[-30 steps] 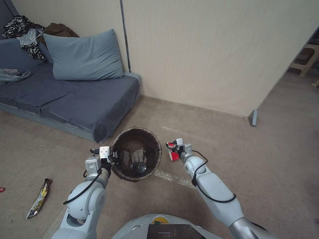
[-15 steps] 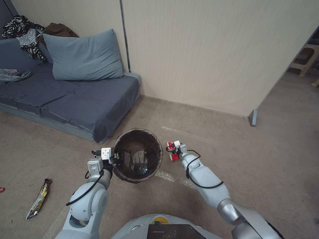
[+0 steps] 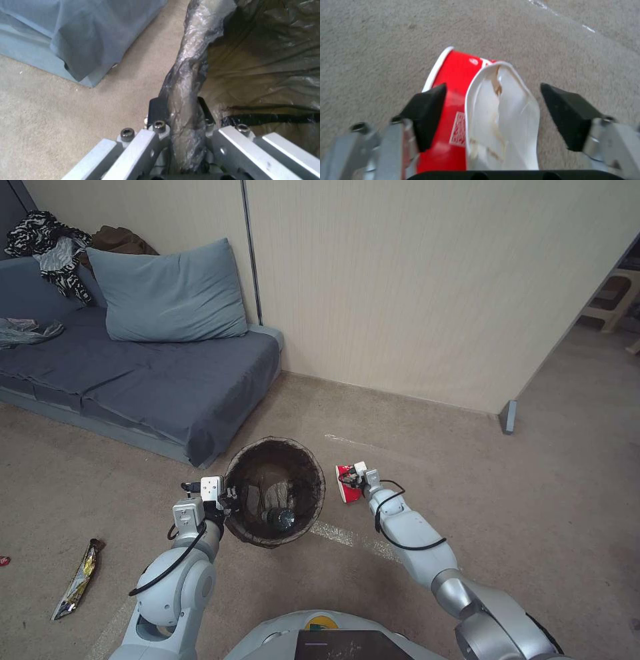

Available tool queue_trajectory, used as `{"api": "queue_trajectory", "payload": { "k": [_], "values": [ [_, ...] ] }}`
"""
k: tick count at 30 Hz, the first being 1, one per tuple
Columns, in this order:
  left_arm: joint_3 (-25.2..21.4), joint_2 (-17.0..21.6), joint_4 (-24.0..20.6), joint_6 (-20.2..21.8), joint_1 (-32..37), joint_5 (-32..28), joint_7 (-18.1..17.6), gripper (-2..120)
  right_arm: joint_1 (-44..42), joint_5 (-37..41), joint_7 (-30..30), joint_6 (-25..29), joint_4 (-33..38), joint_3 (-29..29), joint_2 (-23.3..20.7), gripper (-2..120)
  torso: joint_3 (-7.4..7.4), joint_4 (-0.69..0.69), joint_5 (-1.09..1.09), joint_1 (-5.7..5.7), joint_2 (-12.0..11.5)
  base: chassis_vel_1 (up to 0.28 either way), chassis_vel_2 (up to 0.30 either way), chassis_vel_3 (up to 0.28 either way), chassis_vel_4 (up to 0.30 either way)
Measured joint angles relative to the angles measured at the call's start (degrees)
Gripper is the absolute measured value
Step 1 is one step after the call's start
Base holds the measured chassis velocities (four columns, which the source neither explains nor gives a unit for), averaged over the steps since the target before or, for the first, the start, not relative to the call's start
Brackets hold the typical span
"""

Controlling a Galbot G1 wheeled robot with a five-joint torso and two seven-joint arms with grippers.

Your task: Pick up the trash bin, then pick up the garbage from the floor and place it into the trash bin.

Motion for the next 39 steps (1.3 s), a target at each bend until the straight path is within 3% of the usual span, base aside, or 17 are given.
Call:
{"api": "queue_trajectory", "payload": {
  "k": [7,9,15,31,34,36,37,38,39],
  "values": [
    [-0.02,0.09,-0.02,0.00,-0.23,-0.04,-0.02,0,-1.38,-0.17,0.08,0.27,0.66,0.59,0.02,47,0.00,-0.01,0.00,0.00,0.00,0.000,0.000,0.000,0.000],
    [0.09,0.08,-0.02,0.01,-0.32,-0.05,-0.03,0,-2.45,-0.17,0.22,0.28,1.74,0.91,-0.03,32,0.00,-0.01,-0.01,0.00,0.00,0.000,0.000,0.000,0.000],
    [0.34,0.19,0.08,0.12,-0.80,-0.24,-0.09,0,-4.55,-0.23,0.67,0.36,3.14,1.42,-0.28,10,0.00,0.00,0.00,0.00,0.00,0.000,0.000,0.000,0.000],
    [0.44,0.43,0.60,0.20,-1.22,-0.58,-0.12,0,-4.73,-0.61,1.56,2.39,4.87,1.72,-1.04,7,0.00,0.00,0.00,0.00,0.00,0.000,0.000,0.000,0.000],
    [0.38,0.55,1.35,0.21,-1.27,-1.02,-0.17,0,-8.36,0.61,3.28,3.61,14.78,3.20,-2.73,7,0.00,0.01,0.00,0.00,0.00,0.000,0.000,0.000,0.000],
    [0.36,0.56,1.43,0.21,-1.28,-1.15,-0.19,0,-9.39,0.82,3.57,3.84,17.63,3.80,-3.18,7,0.00,0.00,0.01,0.00,0.00,0.000,0.000,0.000,0.000],
    [0.35,0.57,1.59,0.21,-1.29,-1.34,-0.20,0,-11.58,1.58,4.00,4.59,24.30,4.98,-4.08,7,0.00,-0.02,0.00,0.00,0.00,0.000,0.000,0.000,0.000],
    [0.35,0.57,1.59,0.21,-1.29,-1.34,-0.20,0,-11.58,1.58,4.00,4.59,24.30,4.98,-4.08,7,0.00,-0.02,0.00,0.00,0.00,0.000,0.000,0.000,0.000],
    [0.36,0.58,1.67,0.21,-1.30,-1.39,-0.21,0,-12.97,2.26,4.12,5.01,29.30,5.78,-4.68,7,0.00,-0.02,0.01,0.00,0.00,0.000,0.000,0.000,0.000]
  ]
}}
